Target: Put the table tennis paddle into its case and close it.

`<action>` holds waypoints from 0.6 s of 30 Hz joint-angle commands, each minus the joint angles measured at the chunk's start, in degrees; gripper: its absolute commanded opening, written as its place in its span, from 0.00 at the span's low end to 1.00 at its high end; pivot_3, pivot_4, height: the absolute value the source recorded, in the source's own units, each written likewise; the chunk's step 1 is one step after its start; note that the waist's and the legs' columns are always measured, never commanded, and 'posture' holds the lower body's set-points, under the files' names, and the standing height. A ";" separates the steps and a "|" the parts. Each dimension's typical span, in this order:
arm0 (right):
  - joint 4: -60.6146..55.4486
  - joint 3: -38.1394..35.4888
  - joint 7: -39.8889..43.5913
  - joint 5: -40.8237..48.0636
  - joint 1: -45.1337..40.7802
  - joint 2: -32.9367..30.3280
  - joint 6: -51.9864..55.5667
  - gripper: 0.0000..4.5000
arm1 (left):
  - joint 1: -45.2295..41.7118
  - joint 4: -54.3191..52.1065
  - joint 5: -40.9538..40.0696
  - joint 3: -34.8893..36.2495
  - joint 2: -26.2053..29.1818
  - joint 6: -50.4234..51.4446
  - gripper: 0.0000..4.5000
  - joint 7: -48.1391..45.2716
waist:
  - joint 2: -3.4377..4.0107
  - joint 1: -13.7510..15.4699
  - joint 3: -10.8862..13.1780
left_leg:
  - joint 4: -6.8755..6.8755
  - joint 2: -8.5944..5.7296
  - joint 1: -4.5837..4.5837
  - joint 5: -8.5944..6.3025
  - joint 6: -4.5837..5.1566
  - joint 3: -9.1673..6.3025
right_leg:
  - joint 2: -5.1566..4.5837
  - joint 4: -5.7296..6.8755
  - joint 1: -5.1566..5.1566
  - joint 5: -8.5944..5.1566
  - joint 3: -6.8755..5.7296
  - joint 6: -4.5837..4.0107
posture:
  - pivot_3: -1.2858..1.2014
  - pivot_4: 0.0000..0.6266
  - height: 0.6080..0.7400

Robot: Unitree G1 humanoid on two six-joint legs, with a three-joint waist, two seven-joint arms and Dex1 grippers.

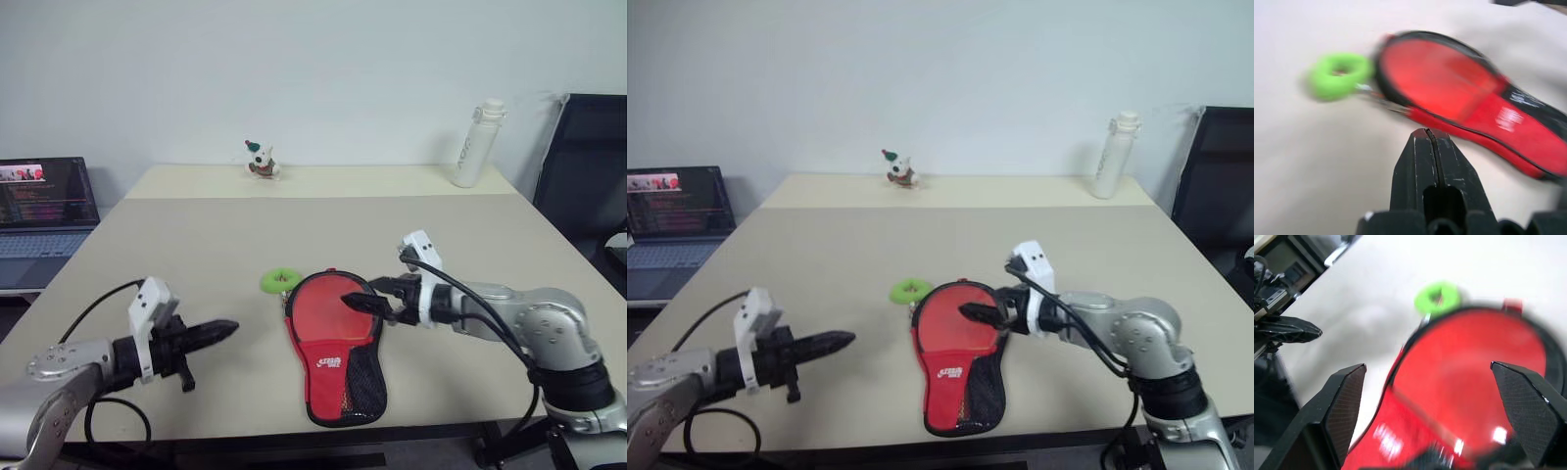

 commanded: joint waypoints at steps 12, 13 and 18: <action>2.48 11.78 16.46 -22.32 1.42 5.05 -10.72 1.00 | -15.22 11.58 10.52 -8.81 -7.11 -3.41 0.50 11.39 | -0.03 1.19 -0.02 | 0.07 0.00 -0.02 0.00 0.00 0.02 | -0.03 0.03 0.02 0.01 -0.05 -0.02 | 0.52 0.24 1.00; 1.99 12.46 17.73 -22.95 1.92 4.62 -10.77 1.00 | -16.90 13.43 11.47 -9.74 -7.78 -3.81 0.58 11.66 | -0.03 1.28 -0.02 | 0.08 -0.01 -0.02 0.00 0.00 0.03 | -0.03 0.03 0.03 0.01 -0.05 -0.02 | 0.52 0.24 1.00; 2.07 14.49 20.54 -26.91 3.69 4.23 -11.49 1.00 | -27.13 25.94 17.49 -14.22 -11.44 -7.20 0.98 13.39 | -0.04 1.23 -0.02 | 0.14 0.00 -0.03 0.00 0.01 0.02 | -0.01 0.06 0.03 0.01 -0.08 -0.02 | 0.52 0.24 1.00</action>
